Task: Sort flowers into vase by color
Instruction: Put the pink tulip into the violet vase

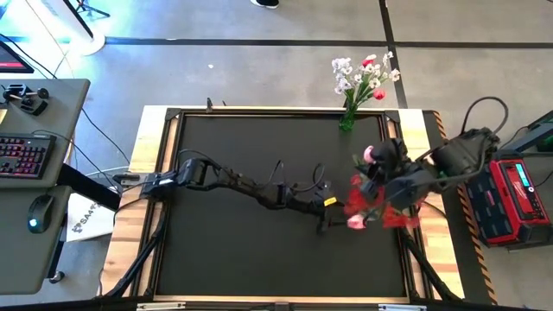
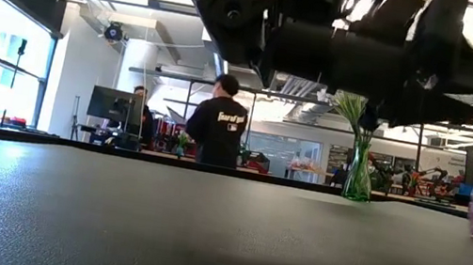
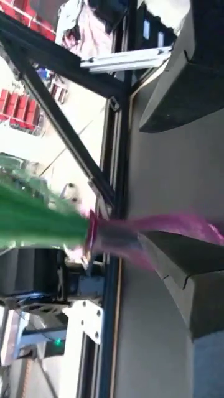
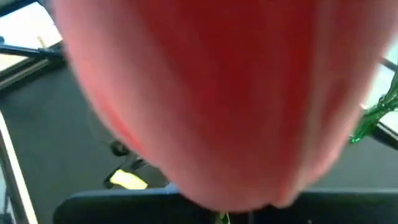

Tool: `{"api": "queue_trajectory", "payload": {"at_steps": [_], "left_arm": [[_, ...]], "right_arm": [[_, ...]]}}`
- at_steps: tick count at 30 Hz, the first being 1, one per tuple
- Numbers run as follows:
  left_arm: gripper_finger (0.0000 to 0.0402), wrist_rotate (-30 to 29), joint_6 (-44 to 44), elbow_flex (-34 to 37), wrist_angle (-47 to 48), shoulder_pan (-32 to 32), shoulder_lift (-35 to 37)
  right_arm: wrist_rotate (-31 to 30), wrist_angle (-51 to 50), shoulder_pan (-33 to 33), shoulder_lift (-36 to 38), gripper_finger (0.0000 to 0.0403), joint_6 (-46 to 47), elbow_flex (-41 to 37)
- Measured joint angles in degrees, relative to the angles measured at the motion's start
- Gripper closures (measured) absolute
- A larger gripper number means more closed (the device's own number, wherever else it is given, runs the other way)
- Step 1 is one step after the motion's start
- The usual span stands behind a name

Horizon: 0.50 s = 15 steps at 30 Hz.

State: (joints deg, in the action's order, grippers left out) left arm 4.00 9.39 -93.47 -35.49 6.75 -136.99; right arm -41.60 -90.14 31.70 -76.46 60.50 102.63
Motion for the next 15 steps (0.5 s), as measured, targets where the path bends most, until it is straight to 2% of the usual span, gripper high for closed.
{"api": "queue_trajectory", "payload": {"at_steps": [6, 9, 15], "left_arm": [[0.0142, -7.0, 0.0, 0.0, -1.7, 1.7, 0.0], [0.0142, -7.3, 0.0, 0.0, -1.9, 1.7, 0.0], [0.0142, -7.5, 0.5, 0.0, -1.9, 1.7, 0.0]], "right_arm": [[3.8, 0.2, 0.0, 2.6, 0.0403, 1.2, -2.2], [7.0, 0.3, 0.0, 3.3, 0.0403, 1.2, -4.9], [7.8, 0.3, 0.1, 3.5, 0.0403, 2.4, -8.1]]}}
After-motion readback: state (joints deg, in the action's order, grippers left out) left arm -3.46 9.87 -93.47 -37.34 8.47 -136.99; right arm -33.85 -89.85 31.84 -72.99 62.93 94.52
